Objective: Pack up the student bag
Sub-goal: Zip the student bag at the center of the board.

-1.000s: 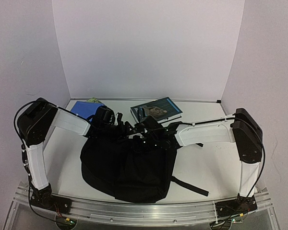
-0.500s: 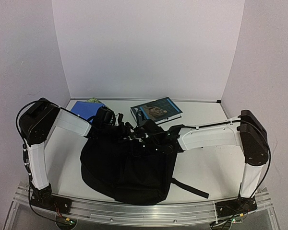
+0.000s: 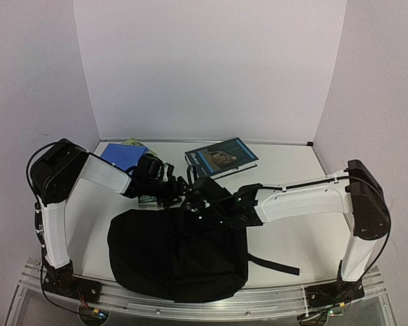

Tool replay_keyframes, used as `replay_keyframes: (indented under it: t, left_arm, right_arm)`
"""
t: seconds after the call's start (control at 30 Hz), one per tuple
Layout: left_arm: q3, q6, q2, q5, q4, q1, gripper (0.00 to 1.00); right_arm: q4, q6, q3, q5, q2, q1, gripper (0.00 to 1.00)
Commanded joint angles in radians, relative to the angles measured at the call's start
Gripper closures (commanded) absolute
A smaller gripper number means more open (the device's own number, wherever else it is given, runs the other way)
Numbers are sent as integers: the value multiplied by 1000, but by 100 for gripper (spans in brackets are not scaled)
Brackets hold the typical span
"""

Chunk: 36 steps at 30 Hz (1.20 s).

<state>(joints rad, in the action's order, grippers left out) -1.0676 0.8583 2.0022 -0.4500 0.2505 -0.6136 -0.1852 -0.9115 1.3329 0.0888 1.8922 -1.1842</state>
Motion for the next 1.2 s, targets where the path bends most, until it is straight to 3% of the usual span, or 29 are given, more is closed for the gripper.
replay_keyframes:
  t: [0.0,0.27,0.47,0.7,1.0,1.17]
  left_arm:
    - [-41,-57,-26,38,-82,16,26]
    - [-70,-186,-273,190,-387,1,20]
    - [-78,-116,-318,297,-630,-75,23]
    - [-43,-12,-333,313,-670,-157,40]
    - [-73,-4,-288,324,-712,-207,43]
    - [-101,-11,-261,356,-750,-225,58]
  right_arm:
    - [-2,-19,-19,19,-65,-15,100]
    - [0,-24,-17,-11,-45,-15,100]
    - [0,-18,-6,-15,-31,-17,100]
    - [0,-14,-11,-13,-25,-16,100]
    - [0,-6,-16,-13,-18,-15,100]
    - [0,-6,-18,-16,-17,-15,100]
